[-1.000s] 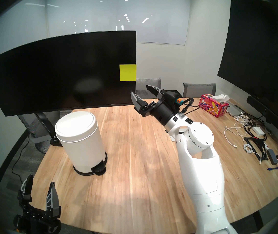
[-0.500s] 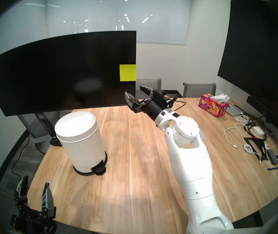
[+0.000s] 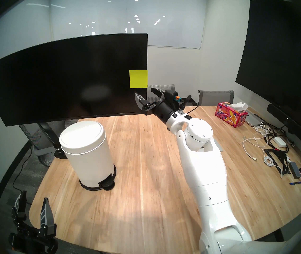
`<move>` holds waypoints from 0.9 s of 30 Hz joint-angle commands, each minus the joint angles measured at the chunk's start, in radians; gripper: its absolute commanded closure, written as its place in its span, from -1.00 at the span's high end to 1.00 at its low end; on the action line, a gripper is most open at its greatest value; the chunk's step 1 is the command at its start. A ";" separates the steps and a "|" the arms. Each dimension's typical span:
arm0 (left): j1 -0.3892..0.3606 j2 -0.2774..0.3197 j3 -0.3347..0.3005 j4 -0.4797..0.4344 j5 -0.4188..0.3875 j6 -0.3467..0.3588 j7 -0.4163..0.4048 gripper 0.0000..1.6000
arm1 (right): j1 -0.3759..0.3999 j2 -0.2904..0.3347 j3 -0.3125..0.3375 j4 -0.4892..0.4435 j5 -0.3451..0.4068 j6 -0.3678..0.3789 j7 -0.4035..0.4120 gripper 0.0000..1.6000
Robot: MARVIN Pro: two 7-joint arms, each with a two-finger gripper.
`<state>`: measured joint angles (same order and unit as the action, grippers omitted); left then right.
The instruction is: Peel the sticky note off the monitor, open the trash can lid and drop the sticker into the trash can
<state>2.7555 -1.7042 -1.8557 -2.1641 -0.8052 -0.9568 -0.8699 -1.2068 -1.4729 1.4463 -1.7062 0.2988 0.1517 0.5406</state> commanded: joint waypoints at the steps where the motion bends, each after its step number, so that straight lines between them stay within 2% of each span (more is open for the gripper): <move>1: 0.015 0.004 0.008 -0.025 -0.012 -0.003 -0.055 1.00 | 0.036 -0.008 0.006 -0.029 0.017 0.000 0.013 1.00; 7: 0.017 0.004 0.008 -0.026 -0.016 -0.003 -0.065 1.00 | 0.018 -0.010 0.010 -0.041 0.025 0.013 0.021 1.00; 14: 0.022 0.002 0.008 -0.033 -0.022 -0.003 -0.074 1.00 | 0.022 -0.021 0.014 -0.006 0.027 0.010 0.021 1.00; 27: 0.028 0.006 -0.003 -0.029 -0.030 -0.003 -0.055 1.00 | 0.107 -0.045 -0.006 0.090 0.014 0.007 0.016 1.00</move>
<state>2.7696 -1.7026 -1.8504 -2.1780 -0.8297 -0.9568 -0.8703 -1.1707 -1.4947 1.4540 -1.6236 0.3170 0.1634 0.5631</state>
